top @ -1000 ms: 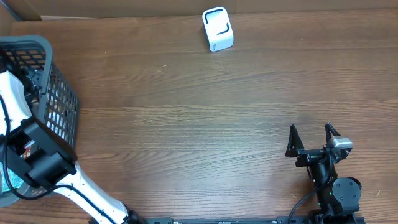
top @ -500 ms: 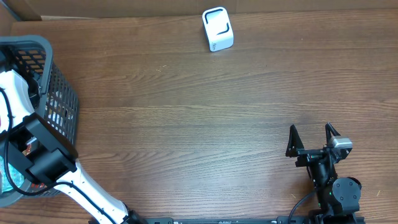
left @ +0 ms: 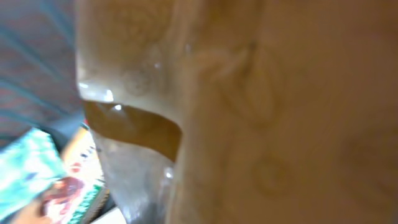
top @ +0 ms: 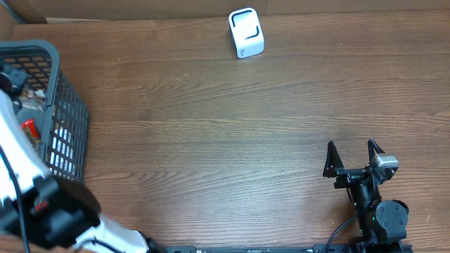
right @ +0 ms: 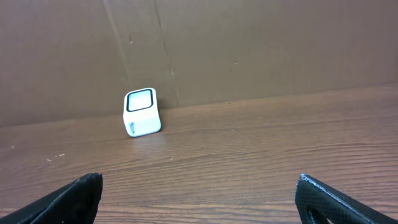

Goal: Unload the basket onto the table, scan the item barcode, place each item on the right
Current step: 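Reach the left gripper into the basket and grasp the clear pastry bag, then carry the pastry bag with the left gripper and place it mid-table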

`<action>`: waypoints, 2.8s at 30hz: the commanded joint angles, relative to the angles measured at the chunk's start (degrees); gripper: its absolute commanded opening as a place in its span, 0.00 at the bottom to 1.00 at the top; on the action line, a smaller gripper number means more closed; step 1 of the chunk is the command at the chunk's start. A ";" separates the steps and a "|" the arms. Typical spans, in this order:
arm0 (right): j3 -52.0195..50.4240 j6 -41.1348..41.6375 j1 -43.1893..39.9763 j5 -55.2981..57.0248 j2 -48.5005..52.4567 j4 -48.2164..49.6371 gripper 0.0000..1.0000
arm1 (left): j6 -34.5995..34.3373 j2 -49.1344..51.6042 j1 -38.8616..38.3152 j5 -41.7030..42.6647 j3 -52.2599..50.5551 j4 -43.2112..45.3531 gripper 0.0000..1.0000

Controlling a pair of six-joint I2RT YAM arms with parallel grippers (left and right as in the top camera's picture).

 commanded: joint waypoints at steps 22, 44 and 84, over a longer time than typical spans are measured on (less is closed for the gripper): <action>-0.61 -0.02 0.24 -0.28 -0.46 0.17 1.00 | 5.68 -24.57 -26.73 9.25 0.04 -9.03 0.04; -0.61 -0.02 0.24 -0.28 -0.46 0.17 1.00 | -15.98 15.80 -71.25 -3.41 -0.59 -10.32 0.04; -0.61 -0.04 0.24 -0.28 -0.46 0.17 1.00 | -0.31 8.11 -57.48 1.86 27.74 -26.12 0.78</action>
